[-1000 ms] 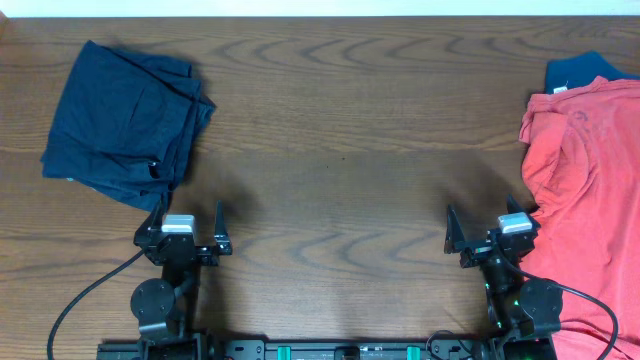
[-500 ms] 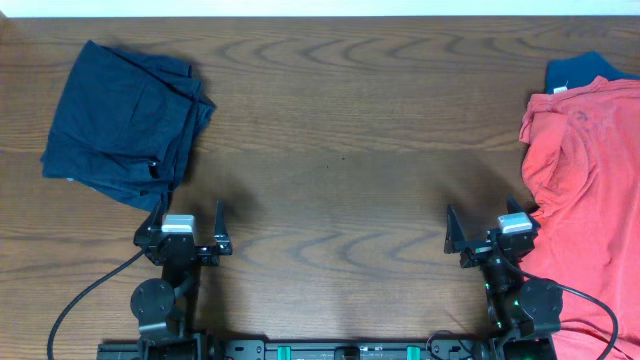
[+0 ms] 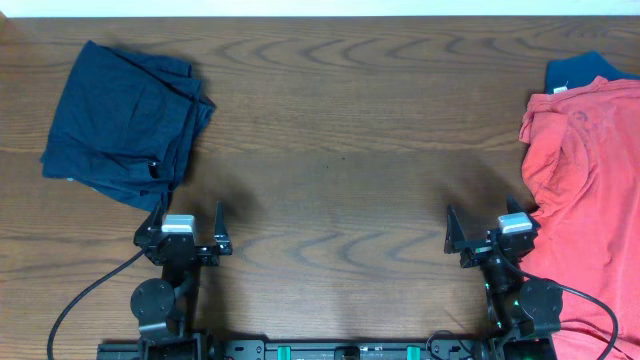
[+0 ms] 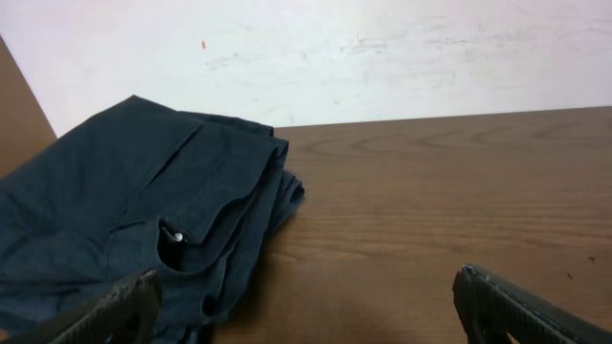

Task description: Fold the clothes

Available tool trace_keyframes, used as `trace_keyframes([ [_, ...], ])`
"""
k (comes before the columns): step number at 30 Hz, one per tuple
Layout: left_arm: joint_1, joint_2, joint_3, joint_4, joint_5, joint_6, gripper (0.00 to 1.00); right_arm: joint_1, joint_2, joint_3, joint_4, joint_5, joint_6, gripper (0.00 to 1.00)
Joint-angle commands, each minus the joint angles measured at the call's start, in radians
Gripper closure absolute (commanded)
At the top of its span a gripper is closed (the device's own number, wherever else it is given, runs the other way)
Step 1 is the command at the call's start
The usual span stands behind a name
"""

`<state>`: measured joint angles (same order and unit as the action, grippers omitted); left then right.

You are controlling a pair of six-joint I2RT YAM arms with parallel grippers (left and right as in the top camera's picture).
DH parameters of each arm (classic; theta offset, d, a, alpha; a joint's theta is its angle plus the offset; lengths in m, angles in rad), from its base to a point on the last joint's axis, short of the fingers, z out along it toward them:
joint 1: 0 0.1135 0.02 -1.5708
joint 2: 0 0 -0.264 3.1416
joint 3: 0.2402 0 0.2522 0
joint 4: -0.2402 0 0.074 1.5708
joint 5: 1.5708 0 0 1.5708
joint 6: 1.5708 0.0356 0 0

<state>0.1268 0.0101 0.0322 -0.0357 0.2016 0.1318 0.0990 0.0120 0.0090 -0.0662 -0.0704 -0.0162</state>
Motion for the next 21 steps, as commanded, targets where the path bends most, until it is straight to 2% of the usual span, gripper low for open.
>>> trace_keyframes([
  [1,-0.005,-0.006,-0.028,-0.011,-0.005,0.006,0.02,-0.006,-0.006,-0.003,-0.001,0.003,-0.015,0.01],
  [21,-0.005,-0.006,-0.028,-0.011,-0.005,0.006,0.02,-0.006,-0.006,-0.003,-0.001,0.003,-0.015,0.01],
])
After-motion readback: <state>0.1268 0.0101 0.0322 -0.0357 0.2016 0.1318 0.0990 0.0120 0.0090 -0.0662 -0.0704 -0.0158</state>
